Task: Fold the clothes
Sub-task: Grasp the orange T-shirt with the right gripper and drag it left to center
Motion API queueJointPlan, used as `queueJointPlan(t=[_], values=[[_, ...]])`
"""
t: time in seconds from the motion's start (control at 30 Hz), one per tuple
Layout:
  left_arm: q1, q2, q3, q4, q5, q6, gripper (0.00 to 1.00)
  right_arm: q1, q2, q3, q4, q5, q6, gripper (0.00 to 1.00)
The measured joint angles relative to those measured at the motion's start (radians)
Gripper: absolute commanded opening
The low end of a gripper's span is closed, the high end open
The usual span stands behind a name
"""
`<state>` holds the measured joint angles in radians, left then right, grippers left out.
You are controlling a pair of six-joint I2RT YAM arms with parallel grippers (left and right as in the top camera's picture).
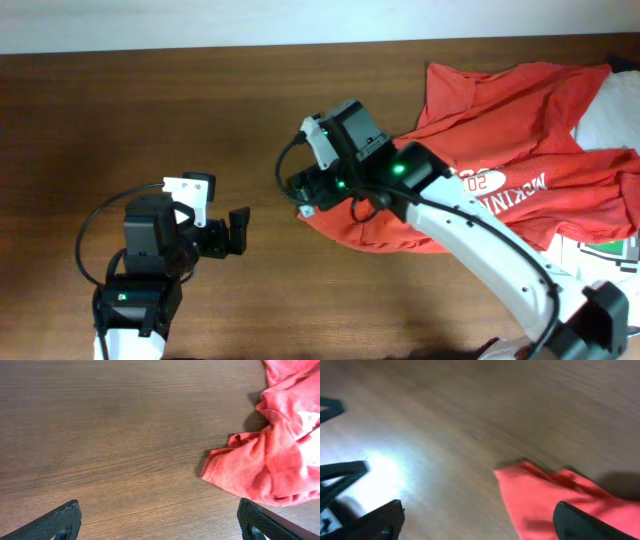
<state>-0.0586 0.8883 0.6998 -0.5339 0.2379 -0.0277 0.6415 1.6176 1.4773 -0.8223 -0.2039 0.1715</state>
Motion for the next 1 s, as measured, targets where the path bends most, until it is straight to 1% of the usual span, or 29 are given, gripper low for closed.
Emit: queueJointPlan(t=[0.07,0.17,0.27,0.3,0.33,0.43,0.47,0.5,0.53,0.57,0.67,0.73,0.77,0.83,0.87,0.9,0.93,0.97,1.0], values=[[0.0,0.001,0.0,0.051,0.105,-0.002,0.99,-0.102,-0.065,0.003,-0.12,0.05,0.001,0.99],[-0.02,0.055,0.003,0.106,0.212,-0.082,0.99,-0.334,-0.124,0.011,-0.287,0.072,0.002,0.99],[-0.159,0.236,0.003,0.169,0.247,-0.174,0.99,-0.512,-0.127,0.011,-0.416,0.077,0.003,0.99],[-0.212,0.321,0.011,0.233,0.249,-0.231,0.99,-0.56,-0.127,0.011,-0.446,0.076,0.004,0.99],[-0.262,0.426,0.014,0.275,0.256,-0.29,0.99,-0.586,-0.127,0.011,-0.462,0.076,0.004,0.99],[-0.352,0.71,0.014,0.43,0.26,-0.47,0.99,-0.643,-0.127,0.01,-0.503,0.076,0.0,0.99],[-0.372,0.77,0.012,0.499,0.27,-0.501,0.82,-0.646,-0.127,0.01,-0.51,0.076,0.0,0.99],[-0.392,0.828,0.031,0.603,0.282,-0.525,0.45,-0.646,-0.127,0.01,-0.514,0.076,0.0,0.99],[-0.406,0.85,0.035,0.665,0.281,-0.539,0.02,-0.646,-0.127,0.01,-0.515,0.076,0.0,0.99],[-0.422,0.902,0.034,0.739,0.28,-0.552,0.01,-0.645,-0.127,0.01,-0.518,0.076,0.0,0.99],[-0.428,0.943,0.023,0.822,0.279,-0.56,0.01,-0.645,-0.127,0.01,-0.521,0.081,-0.014,0.99],[-0.357,0.934,0.023,0.826,0.286,-0.561,0.01,-0.646,-0.127,0.01,-0.525,0.121,-0.019,0.99],[-0.273,0.896,0.02,0.801,0.309,-0.559,0.01,-0.645,-0.127,0.01,-0.528,0.134,-0.018,0.99],[0.039,0.733,0.031,0.802,0.337,-0.531,0.01,-0.646,-0.127,0.01,-0.529,0.156,-0.019,0.99],[0.13,0.695,0.052,0.801,0.334,-0.512,0.01,-0.645,-0.127,0.01,-0.528,0.159,-0.018,0.99],[0.248,0.675,0.108,0.801,0.323,-0.494,0.02,-0.646,-0.127,0.01,-0.529,0.16,-0.019,0.99],[0.304,0.673,0.146,0.789,0.313,-0.486,0.22,-0.645,-0.127,0.01,-0.529,0.16,-0.019,0.99],[0.338,0.673,0.176,0.785,0.304,-0.48,0.25,-0.646,-0.127,0.01,-0.528,0.16,-0.019,0.99],[0.365,0.669,0.213,0.716,0.299,-0.456,0.56,-0.646,-0.127,0.01,-0.529,0.162,-0.018,0.99]])
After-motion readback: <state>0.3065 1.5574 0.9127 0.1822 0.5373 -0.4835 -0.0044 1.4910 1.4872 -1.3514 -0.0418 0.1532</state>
